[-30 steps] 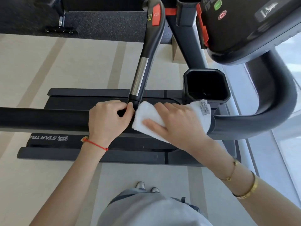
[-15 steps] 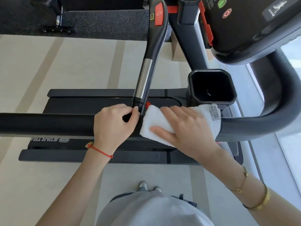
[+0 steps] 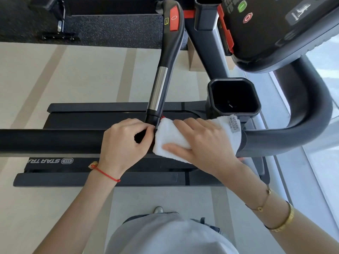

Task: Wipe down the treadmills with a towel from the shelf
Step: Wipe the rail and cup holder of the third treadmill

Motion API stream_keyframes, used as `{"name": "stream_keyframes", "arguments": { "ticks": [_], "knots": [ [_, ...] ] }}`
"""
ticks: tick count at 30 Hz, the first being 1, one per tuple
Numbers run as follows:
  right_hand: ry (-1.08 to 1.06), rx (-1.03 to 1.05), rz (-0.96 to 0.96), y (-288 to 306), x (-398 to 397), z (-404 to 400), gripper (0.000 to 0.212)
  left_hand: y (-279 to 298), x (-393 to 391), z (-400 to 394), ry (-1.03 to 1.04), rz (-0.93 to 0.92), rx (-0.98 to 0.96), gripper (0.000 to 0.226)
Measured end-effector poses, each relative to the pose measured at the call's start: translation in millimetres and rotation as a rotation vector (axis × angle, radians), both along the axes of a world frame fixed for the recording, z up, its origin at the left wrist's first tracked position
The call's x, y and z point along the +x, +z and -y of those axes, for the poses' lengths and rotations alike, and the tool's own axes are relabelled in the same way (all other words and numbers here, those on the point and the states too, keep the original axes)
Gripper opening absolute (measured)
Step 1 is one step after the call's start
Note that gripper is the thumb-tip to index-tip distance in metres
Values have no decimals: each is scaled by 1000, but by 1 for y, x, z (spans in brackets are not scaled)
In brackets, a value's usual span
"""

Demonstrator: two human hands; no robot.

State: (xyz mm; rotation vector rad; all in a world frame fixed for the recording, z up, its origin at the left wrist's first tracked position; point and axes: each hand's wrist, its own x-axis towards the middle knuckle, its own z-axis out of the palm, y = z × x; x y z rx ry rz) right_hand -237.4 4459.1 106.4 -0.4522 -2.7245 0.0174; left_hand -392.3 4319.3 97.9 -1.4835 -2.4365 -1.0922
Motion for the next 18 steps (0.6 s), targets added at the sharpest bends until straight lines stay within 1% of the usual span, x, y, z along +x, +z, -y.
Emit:
{"name": "stream_keyframes", "arguments": {
  "ticks": [4,8,10,12,13,15,17,18],
  "knots": [
    [105,47,-80,-6,11,-5,59,2,0,-1,-3,8,-24,20],
    [126,157,-177,-14,32,-17,54,6,2,-4,-6,-15,-37,22],
    [127,145,-219,-13,40,-24,51,7,1,-6,15,-33,-52,25],
    [89,61,-279,-8,49,-30,47,10,1,-11,40,-60,-69,33],
    [35,-15,-326,-3,53,-34,45,14,1,-15,44,-73,-66,35],
    [-172,-182,-445,11,65,-42,39,23,4,-28,20,-81,-19,31],
    [-423,-280,-562,28,79,-55,28,34,9,-49,-30,-57,41,23],
    [-511,-301,-611,37,84,-64,23,39,11,-61,-56,-34,53,22]
  ]
}}
